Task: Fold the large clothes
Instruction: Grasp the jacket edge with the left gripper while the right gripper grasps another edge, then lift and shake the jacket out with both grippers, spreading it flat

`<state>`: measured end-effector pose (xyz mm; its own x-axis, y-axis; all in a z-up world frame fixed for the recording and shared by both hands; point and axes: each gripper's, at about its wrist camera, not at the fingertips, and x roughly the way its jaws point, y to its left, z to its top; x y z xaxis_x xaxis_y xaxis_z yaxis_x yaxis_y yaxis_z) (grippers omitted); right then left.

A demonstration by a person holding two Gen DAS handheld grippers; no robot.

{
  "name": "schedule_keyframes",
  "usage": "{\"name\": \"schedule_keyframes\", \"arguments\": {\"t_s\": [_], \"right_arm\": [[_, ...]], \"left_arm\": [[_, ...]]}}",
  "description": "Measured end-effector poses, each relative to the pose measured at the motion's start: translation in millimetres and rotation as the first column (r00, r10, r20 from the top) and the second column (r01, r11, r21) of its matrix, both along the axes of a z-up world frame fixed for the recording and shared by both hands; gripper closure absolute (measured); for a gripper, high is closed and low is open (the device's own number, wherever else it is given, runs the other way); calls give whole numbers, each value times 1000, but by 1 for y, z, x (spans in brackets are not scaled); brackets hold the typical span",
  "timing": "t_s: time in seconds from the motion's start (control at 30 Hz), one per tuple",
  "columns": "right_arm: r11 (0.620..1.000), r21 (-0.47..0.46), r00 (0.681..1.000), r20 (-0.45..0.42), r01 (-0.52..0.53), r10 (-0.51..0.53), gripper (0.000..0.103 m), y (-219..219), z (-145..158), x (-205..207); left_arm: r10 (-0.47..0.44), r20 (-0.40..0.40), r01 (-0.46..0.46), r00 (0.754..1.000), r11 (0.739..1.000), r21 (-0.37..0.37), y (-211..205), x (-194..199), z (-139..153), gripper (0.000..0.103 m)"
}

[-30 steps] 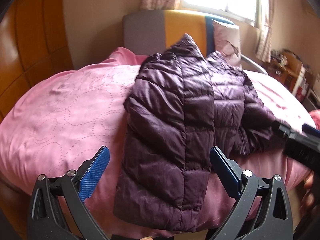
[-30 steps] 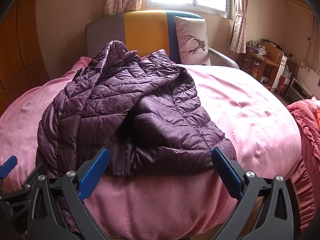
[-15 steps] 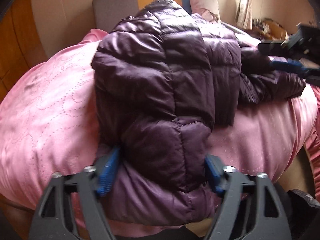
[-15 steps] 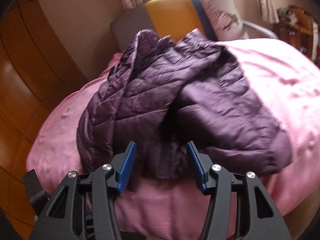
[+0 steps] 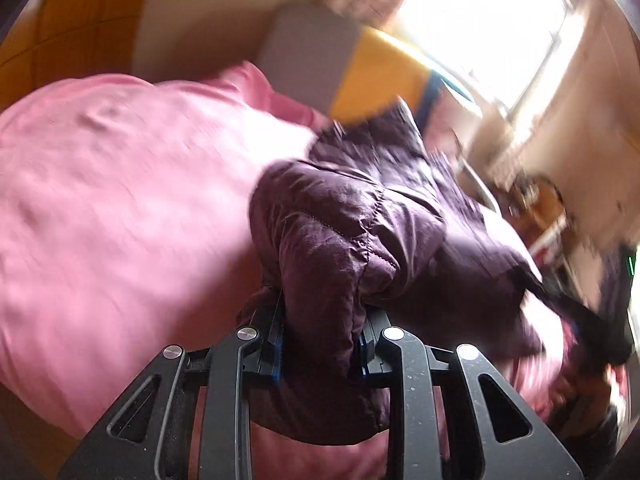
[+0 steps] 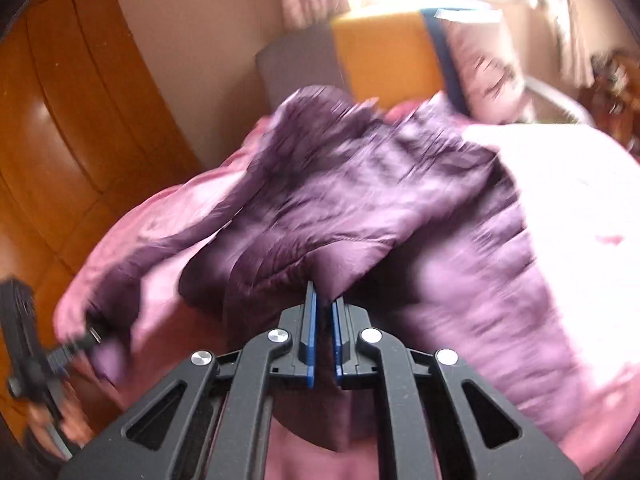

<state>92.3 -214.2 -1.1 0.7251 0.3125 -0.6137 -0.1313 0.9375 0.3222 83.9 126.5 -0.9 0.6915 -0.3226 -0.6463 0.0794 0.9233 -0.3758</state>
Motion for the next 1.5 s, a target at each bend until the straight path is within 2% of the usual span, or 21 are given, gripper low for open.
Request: {"name": "schedule_keyframes", "arguments": {"t_s": [0.17, 0.33, 0.37, 0.43, 0.47, 0.5, 0.53, 0.6, 0.67, 0.73, 0.8, 0.83, 0.93, 1.03, 1.13, 1.27, 1.33, 1.4, 1.43, 1.47, 1.5], "right_arm": [[976, -59, 977, 40, 211, -208, 97, -81, 22, 10], [914, -45, 914, -14, 404, -405, 97, -169, 15, 30], [896, -35, 895, -40, 443, -445, 97, -188, 11, 35], [858, -8, 853, -100, 514, -512, 97, -225, 0, 43], [844, -5, 838, -120, 536, -533, 97, -237, -3, 48], [827, 0, 819, -140, 562, -556, 91, -250, -6, 50], [802, 13, 791, -172, 597, -586, 87, -267, -13, 55], [763, 32, 752, -199, 646, -628, 46, -290, -16, 52], [712, 35, 704, -190, 702, -685, 34, -312, -11, 47], [690, 39, 686, -172, 722, -707, 25, -318, 2, 29], [696, 53, 695, -149, 716, -703, 19, -310, 14, 8], [718, 50, 717, -138, 694, -684, 19, -301, 18, 0], [814, 70, 814, -135, 577, -565, 15, -262, 14, -28], [891, 177, 899, -225, 417, -376, 15, -228, -24, -38], [901, 279, 922, -301, 331, -245, 16, -197, -58, -42], [885, 382, 931, -342, 265, -131, 28, -167, -83, -25], [888, 394, 932, -351, 237, -93, 37, -156, -89, -11], [896, 389, 933, -353, 213, -69, 58, -146, -90, -1], [897, 393, 934, -352, 201, -55, 64, -143, -90, 4], [900, 390, 937, -344, 195, -54, 72, -141, -86, 6], [908, 378, 941, -334, 180, -47, 80, -138, -83, 7]], "left_arm": [[127, 22, -127, 992, 991, 39, 39, 48, 19, 78], [284, -31, -283, 958, 958, 39, 85, 106, 18, 78], [320, -37, -318, 947, 947, 46, 92, 114, 18, 72], [374, -34, -371, 927, 927, 59, 101, 126, 20, 52], [400, -22, -398, 916, 915, 60, 108, 126, 22, 34], [431, 4, -430, 902, 901, 58, 111, 126, 26, 23], [439, 21, -439, 898, 897, 52, 113, 120, 29, 21], [425, 37, -426, 904, 904, 33, 114, 115, 33, 17], [367, 48, -368, 929, 930, 9, 107, 110, 29, 16], [248, 38, -247, 968, 969, -26, 91, 105, 18, 16], [140, 21, -138, 990, 988, -66, 73, 98, 2, 16], [93, 13, -92, 996, 992, -82, 63, 98, -6, 16], [-36, -27, 32, 999, 991, -132, 31, 94, -34, 16], [-126, -64, 112, 990, 976, -187, 3, 95, -56, 16], [-169, -85, 143, 982, 956, -257, -14, 100, -68, 16], [-221, -102, 172, 970, 917, -359, -32, 103, -77, 16], [-253, -114, 192, 961, 902, -386, -40, 104, -81, 30], [-272, -121, 206, 955, 897, -390, -46, 107, -83, 51], [-287, -116, 221, 951, 890, -399, -49, 107, -81, 59], [-302, -113, 233, 947, 883, -407, -50, 107, -77, 77], [-308, -113, 238, 945, 880, -411, -51, 107, -74, 86]]}}
